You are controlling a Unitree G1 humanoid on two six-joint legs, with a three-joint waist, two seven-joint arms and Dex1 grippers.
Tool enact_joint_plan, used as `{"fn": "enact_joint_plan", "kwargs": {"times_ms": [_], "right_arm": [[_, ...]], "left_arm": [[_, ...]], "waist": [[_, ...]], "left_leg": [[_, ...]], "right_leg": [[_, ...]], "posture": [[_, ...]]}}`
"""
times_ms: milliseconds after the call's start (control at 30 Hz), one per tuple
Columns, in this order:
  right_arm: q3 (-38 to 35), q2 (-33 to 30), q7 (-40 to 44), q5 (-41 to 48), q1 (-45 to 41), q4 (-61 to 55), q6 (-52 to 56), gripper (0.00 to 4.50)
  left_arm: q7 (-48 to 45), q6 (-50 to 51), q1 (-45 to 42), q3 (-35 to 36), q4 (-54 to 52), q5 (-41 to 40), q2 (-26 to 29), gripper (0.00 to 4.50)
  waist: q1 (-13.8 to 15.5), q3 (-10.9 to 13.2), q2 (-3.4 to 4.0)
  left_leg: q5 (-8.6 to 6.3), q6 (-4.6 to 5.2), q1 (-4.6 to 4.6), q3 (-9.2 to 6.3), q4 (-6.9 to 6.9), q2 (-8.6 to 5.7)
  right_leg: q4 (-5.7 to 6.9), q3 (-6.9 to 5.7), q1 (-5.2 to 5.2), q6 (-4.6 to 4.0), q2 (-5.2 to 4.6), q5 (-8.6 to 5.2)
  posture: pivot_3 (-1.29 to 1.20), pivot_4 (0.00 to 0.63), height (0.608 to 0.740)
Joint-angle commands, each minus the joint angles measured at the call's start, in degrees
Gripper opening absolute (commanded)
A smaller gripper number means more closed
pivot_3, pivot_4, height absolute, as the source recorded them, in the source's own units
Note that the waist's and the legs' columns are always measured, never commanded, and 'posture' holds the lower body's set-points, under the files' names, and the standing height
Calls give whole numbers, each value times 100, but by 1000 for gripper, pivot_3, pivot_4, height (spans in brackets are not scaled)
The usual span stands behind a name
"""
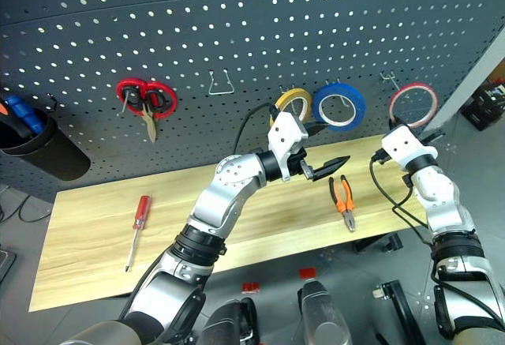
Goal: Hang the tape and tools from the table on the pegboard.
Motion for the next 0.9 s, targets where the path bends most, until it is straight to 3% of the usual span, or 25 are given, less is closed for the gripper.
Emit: {"fn": "enact_joint_plan", "kwargs": {"times_ms": [33, 100, 333, 433, 667, 900], "right_arm": [[-90, 82, 413, 437, 27, -110, -13, 599], [-148, 136, 389, 478, 131, -209, 79, 1088], [-316, 318, 231, 619, 987, -1071, 696, 3524], [-468, 502, 253, 797, 1787, -2154, 1754, 4488], [-651, 829, 471, 1210, 2703, -4513, 5014, 4488], [-256, 1540, 355, 1595, 2376, -5919, 7803, 4488]], "left_arm": [[11, -97, -23, -34, -207, -59, -45, 4500], [18, -71, 8, -42, -251, -56, -35, 4500], [70, 56, 304, -125, -559, -42, 32, 4500], [55, 138, 789, -265, -946, 13, 191, 4500], [-21, 439, 1920, -395, -1871, -9, 862, 4500], [-64, 335, 3343, -389, -2380, 139, 1803, 4500]], "waist": [[-35, -1, 1], [-58, -4, 4], [-53, -19, 17], [-38, -21, 22], [43, -16, 18], [163, 41, 12]], "left_leg": [[0, 0, 0, -1, 0, 0], [-2, 3, 0, -1, 1, -1], [-3, 6, 0, -2, 2, 2], [-3, 7, 1, -3, 1, 2], [-11, 19, 19, -1, 8, -1], [-26, 42, 46, -17, -2, 9]], "right_leg": [[0, -1, 1, 0, -1, 0], [1, 0, 2, 0, -2, 0], [2, 2, 5, 0, -1, 0], [3, 4, 7, 0, -1, 0], [19, 21, 19, 0, -3, 0], [1, 39, 31, -1, 9, -1]], "posture": [[-322, 205, 740], [-321, 205, 740], [-303, 223, 740], [-299, 248, 740], [-300, 307, 740], [-266, 371, 740]]}}
